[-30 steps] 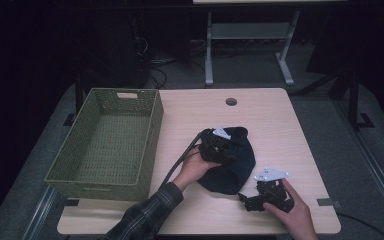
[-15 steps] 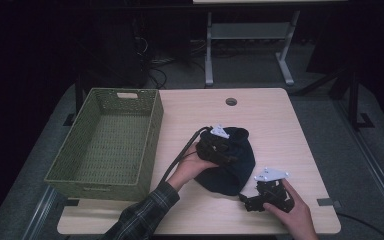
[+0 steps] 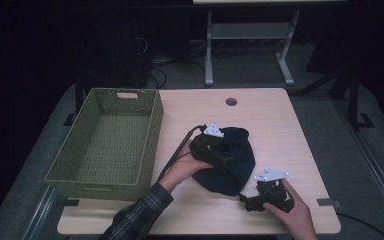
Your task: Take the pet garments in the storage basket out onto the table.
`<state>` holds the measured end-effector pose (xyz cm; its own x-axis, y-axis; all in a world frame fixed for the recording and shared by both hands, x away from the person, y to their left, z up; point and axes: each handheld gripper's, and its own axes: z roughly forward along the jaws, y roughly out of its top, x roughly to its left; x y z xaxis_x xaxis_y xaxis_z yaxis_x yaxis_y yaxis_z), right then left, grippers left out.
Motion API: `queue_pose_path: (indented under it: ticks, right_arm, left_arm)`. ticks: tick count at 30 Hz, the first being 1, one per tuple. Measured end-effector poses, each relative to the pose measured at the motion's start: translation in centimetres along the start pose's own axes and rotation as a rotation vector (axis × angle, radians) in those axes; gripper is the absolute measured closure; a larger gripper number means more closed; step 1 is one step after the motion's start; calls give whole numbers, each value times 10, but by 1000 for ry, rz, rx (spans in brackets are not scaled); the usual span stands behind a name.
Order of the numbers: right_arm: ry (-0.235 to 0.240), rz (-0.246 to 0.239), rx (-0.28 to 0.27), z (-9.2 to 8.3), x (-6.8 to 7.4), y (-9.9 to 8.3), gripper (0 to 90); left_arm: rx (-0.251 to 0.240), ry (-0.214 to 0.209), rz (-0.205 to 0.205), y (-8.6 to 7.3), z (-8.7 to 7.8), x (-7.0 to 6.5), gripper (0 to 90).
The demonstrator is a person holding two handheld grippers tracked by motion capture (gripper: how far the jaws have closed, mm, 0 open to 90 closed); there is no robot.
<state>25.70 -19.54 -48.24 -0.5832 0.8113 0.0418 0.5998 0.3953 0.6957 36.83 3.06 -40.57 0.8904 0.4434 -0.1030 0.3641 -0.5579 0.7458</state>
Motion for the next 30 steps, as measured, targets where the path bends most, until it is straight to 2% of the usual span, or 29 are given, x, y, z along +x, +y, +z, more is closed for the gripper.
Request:
queue_pose_path:
  ticks: [8,19,24,30]
  right_arm:
    - [0,0,0,0,0,0,0]
    - [0,0,0,0,0,0,0]
    - [0,-1,-1,0,0,0,0]
    - [0,-1,-1,0,0,0,0]
  left_arm:
    - [-10,25,-13,-14,-22,0,182]
    - [-12,44,-43,-36,-41,-2,183]
    - [-14,53,-48,-48,-47,-8,183]
    - [8,72,-57,-66,-50,-16,182]
